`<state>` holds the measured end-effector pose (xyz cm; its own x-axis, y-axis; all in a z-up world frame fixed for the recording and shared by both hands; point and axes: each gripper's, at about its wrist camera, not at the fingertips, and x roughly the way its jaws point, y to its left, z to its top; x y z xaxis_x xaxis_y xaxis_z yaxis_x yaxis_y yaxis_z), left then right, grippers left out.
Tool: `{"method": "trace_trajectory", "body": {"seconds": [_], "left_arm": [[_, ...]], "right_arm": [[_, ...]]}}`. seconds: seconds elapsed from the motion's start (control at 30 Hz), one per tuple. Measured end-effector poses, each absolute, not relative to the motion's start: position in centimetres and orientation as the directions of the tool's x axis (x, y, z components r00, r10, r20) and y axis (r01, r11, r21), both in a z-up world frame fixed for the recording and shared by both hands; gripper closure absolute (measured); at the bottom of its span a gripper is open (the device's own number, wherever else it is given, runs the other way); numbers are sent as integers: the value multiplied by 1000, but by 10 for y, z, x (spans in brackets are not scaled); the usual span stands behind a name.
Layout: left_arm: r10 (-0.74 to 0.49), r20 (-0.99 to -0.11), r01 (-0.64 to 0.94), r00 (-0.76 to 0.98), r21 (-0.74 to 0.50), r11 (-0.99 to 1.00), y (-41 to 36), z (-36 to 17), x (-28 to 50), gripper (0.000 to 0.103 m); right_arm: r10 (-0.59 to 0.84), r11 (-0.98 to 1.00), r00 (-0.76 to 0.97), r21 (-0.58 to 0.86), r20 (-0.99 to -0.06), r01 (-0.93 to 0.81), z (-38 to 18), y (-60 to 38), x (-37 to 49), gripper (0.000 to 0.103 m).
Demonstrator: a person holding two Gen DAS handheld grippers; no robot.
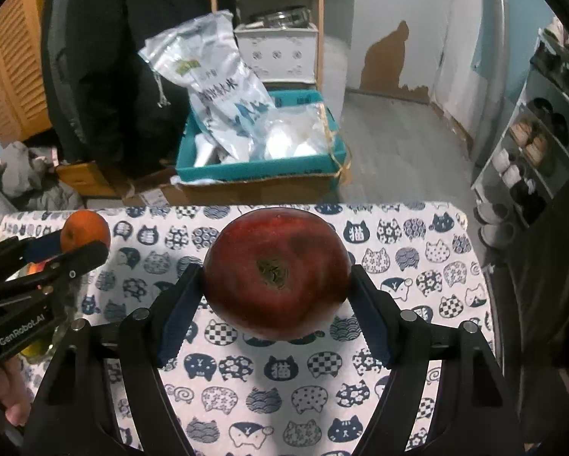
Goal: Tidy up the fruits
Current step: 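Carry the mandarin and the apple over the green bowl with both tools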
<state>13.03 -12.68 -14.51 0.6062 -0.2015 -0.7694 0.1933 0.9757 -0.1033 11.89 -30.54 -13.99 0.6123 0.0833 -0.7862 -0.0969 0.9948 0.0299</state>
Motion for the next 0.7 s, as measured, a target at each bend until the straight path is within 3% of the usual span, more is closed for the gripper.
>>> {"method": "trace_trajectory", "body": {"seconds": [0.7], "left_arm": [[-196,-674,173,712,-101,980,-73,-71,69,59]], "right_arm": [[210,967,671,50,-711,-250,-75,-252,75,27]]}}
